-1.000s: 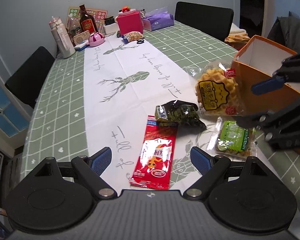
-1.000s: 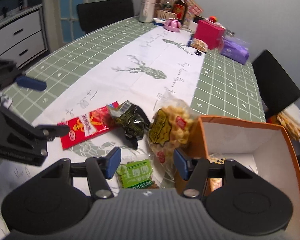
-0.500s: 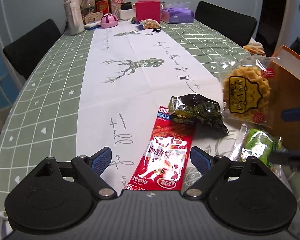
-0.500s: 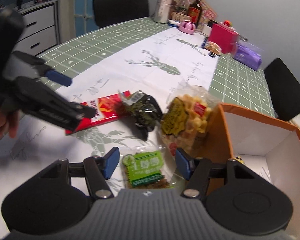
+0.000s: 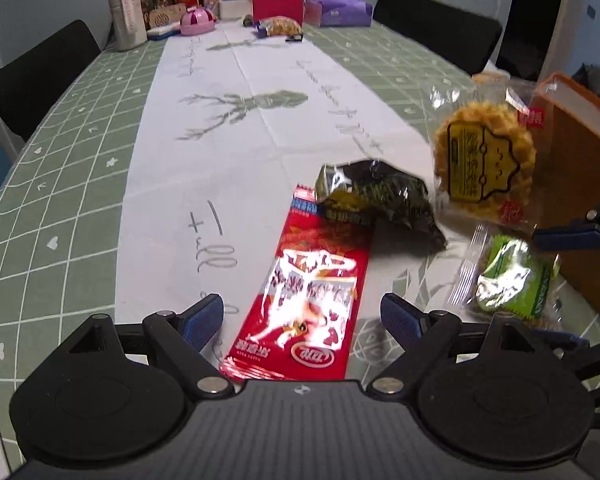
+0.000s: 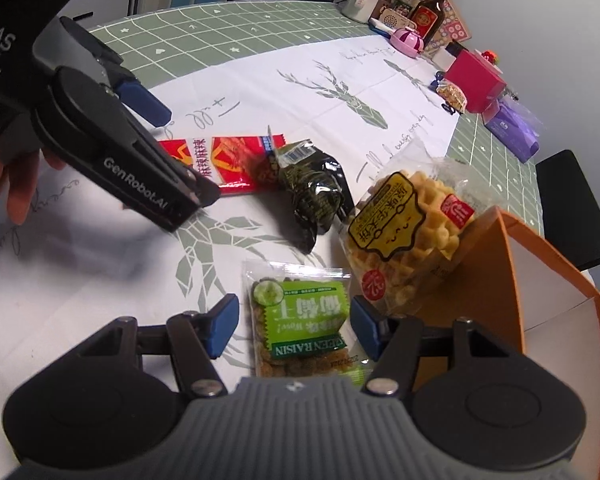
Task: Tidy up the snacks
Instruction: 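Grasp the red spicy-strip packet with the left tool while the right tool grasps the green raisin packet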
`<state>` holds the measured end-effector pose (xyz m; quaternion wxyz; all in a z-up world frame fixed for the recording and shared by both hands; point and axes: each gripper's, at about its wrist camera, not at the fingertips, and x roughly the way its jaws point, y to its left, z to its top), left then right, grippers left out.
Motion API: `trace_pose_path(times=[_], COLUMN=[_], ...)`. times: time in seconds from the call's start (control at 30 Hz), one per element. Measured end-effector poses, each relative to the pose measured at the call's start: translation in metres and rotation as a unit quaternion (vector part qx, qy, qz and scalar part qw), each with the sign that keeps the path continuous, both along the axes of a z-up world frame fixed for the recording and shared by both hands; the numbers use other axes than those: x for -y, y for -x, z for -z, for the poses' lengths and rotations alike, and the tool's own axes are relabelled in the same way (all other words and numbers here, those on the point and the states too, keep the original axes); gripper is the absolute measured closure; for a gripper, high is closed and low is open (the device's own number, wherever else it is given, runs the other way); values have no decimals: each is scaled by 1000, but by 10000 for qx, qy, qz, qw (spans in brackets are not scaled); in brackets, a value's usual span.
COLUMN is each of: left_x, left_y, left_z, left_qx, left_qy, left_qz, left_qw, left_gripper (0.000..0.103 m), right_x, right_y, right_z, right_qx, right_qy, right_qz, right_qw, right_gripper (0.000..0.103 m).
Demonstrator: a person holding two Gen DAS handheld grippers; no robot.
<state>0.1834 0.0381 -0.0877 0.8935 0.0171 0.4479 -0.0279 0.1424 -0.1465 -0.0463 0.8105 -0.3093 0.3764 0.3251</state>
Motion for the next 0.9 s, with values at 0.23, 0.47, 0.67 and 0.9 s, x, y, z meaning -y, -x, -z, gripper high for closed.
trace_pose_path(times=[0.23,0.47,0.67,0.9], left_x=[-4,-6,-4,0], left_y=[2,16,46,78], left_z=[3,-2,-6,-10], left_qx=[-72,-134,-505,-641], left_qy=[-12,-53,-69,-120], left_qz=[-22,313,917,1099], left_qw=[10000,9994,9945,9918], left_gripper=[11,35,35,29], right_x=[-3,6,17,25], right_y=[-5,0,17,33], right_z=[8,6,-2,-5], right_qx=[-54,-35,-442,-475], right_qy=[97,148,-173,-345], right_qz=[114,-75,-366,-682], right_qw=[9999,9999,9982,9959], right_gripper=[42,54,54,49])
